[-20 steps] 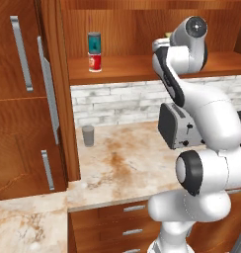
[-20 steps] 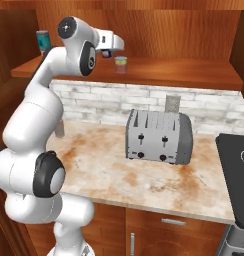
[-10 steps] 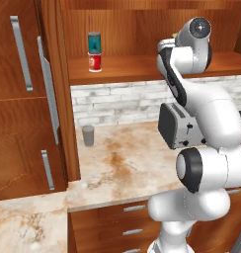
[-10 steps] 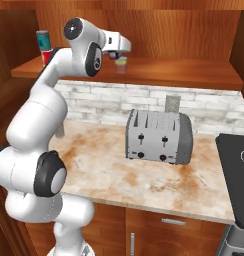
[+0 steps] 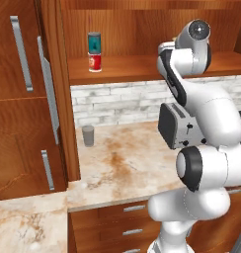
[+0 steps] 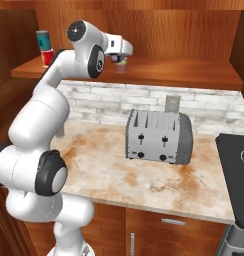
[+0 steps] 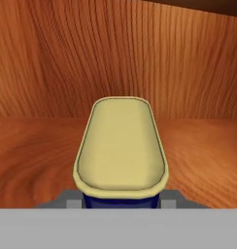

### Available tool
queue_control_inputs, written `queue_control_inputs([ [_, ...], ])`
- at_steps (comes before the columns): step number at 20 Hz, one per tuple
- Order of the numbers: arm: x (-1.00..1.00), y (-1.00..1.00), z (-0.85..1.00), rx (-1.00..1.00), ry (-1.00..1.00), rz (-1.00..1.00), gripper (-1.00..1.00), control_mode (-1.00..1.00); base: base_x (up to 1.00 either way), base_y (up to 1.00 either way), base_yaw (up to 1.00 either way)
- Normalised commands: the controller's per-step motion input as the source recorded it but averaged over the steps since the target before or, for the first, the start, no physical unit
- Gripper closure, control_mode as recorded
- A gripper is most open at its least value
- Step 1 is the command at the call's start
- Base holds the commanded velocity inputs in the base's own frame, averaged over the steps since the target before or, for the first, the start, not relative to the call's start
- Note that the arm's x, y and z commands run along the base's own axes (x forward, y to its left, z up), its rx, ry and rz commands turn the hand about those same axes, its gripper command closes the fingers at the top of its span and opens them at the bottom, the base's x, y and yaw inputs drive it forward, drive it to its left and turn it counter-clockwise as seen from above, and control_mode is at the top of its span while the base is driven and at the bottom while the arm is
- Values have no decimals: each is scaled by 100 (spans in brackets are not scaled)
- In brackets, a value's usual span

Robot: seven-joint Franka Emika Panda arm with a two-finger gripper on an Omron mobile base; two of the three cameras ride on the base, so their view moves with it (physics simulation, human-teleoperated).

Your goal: Stack two cans on top of the other two cans in the cabinet.

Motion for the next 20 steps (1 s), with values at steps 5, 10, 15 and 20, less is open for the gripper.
queue_control_inputs([
  [5,19,-4,-6,0,0,0,100,-100,0,0,0],
  [10,17,0,6,0,0,0,100,-100,0,0,0],
  [15,10,-1,1,0,0,0,100,-100,0,0,0],
  [20,7,-2,-2,1,0,0,100,-100,0,0,0],
])
